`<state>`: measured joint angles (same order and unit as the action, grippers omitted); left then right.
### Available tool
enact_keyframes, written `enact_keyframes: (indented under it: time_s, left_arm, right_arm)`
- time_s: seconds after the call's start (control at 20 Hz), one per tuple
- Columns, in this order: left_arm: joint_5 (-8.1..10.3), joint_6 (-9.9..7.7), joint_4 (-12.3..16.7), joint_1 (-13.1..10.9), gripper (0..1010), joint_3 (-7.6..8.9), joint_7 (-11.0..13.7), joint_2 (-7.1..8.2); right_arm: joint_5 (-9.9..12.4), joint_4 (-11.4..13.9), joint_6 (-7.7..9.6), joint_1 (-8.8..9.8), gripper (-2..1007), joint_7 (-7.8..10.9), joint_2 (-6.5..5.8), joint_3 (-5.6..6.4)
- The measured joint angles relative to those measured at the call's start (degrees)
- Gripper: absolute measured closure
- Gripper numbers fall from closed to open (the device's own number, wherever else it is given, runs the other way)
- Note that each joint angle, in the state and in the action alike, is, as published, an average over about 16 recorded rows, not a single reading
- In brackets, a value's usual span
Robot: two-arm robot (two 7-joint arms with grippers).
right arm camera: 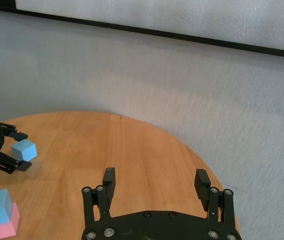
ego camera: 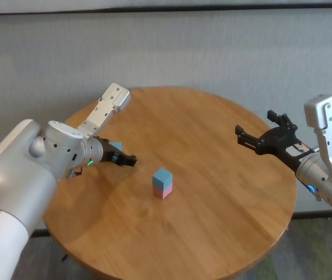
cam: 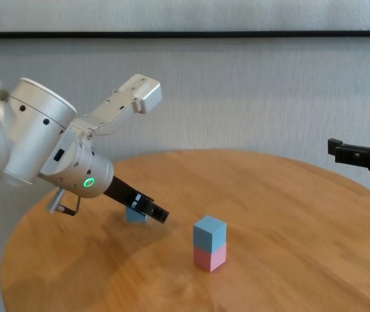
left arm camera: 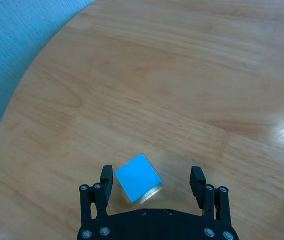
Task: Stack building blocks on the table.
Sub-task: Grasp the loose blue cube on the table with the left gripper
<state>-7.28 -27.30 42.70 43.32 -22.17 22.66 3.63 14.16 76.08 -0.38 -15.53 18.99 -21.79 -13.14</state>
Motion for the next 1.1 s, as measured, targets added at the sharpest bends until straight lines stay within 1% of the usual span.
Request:
enact_keyframes:
  time_s: [0.25, 0.5, 0.85, 1.1]
  left_arm:
    - [0.19, 0.46, -0.5, 0.1, 49, 0.1, 0.1, -0.11]
    - [0.34, 0.71, -0.7, 0.2, 135, 0.1, 0.1, -0.12]
    - [0.25, 0.42, -0.4, 0.2, 343, -0.16, 0.1, -0.04]
    - [0.03, -0.2, 0.8, -0.3, 479, -0.32, 0.0, 0.29]
  right_arm:
    - [0.0, 0.0, 0.0, 0.0, 5, 0.0, 0.0, 0.0]
    - [0.0, 0.0, 0.0, 0.0, 5, 0.0, 0.0, 0.0]
    - [0.0, 0.0, 0.0, 0.0, 5, 0.0, 0.0, 0.0]
    - [0.0, 0.0, 0.0, 0.0, 5, 0.0, 0.0, 0.0]
